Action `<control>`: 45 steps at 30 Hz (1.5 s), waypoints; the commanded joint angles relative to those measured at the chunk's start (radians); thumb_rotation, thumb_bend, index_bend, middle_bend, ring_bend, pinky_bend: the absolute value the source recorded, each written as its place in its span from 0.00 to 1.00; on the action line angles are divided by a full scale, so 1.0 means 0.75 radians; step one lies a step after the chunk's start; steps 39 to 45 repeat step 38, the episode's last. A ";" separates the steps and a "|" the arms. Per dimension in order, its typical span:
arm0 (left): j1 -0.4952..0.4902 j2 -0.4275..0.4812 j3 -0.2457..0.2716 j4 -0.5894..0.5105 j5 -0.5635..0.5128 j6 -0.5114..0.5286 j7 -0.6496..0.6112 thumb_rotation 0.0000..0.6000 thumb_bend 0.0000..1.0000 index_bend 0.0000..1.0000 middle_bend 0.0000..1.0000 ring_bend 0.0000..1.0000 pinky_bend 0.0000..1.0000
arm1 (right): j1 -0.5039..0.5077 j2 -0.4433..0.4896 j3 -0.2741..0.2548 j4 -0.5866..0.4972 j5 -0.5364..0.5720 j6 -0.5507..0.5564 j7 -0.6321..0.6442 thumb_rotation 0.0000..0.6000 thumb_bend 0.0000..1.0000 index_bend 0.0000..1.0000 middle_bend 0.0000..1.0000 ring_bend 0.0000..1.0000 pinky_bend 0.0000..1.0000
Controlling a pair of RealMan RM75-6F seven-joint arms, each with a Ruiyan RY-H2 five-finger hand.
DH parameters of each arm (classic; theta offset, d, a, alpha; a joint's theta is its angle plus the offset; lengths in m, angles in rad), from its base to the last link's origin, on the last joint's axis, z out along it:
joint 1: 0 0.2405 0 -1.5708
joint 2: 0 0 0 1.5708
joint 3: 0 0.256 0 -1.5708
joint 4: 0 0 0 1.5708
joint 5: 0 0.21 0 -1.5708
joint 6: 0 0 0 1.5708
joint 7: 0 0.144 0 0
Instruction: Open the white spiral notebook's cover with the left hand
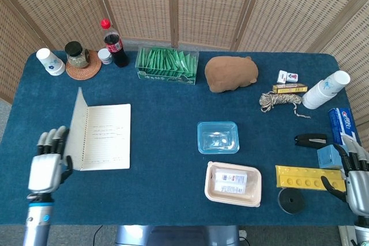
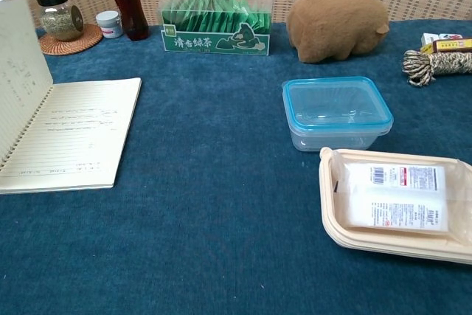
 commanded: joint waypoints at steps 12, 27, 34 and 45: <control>0.237 0.280 0.069 -0.069 -0.088 0.121 -0.154 1.00 0.61 0.00 0.04 0.00 0.00 | 0.042 -0.007 0.000 -0.047 -0.035 -0.039 -0.063 1.00 0.25 0.11 0.07 0.06 0.13; 0.164 0.430 0.127 -0.181 0.042 -0.094 -0.205 1.00 0.47 0.02 0.04 0.00 0.00 | 0.072 0.013 0.007 -0.113 0.010 -0.109 -0.146 1.00 0.25 0.10 0.07 0.05 0.13; 0.148 0.455 0.137 -0.226 0.122 -0.113 -0.191 1.00 0.41 0.04 0.04 0.00 0.00 | 0.073 0.009 0.014 -0.126 0.038 -0.115 -0.178 1.00 0.25 0.10 0.07 0.05 0.13; 0.144 0.467 0.142 -0.245 0.142 -0.124 -0.174 1.00 0.39 0.06 0.04 0.00 0.00 | 0.072 0.009 0.011 -0.128 0.043 -0.120 -0.180 1.00 0.25 0.11 0.07 0.04 0.13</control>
